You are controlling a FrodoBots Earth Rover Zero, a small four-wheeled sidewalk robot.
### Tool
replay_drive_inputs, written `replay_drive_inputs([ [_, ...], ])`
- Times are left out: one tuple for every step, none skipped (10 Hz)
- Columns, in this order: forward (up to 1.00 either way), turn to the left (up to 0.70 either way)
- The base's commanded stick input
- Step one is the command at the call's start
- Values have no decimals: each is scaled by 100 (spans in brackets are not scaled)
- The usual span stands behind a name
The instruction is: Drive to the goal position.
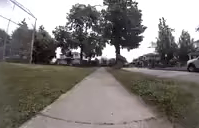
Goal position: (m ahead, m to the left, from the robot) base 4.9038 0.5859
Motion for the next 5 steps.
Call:
replay_drive_inputs([
  [70,0],
  [70,0],
  [70,0],
  [70,0],
  [70,0],
])
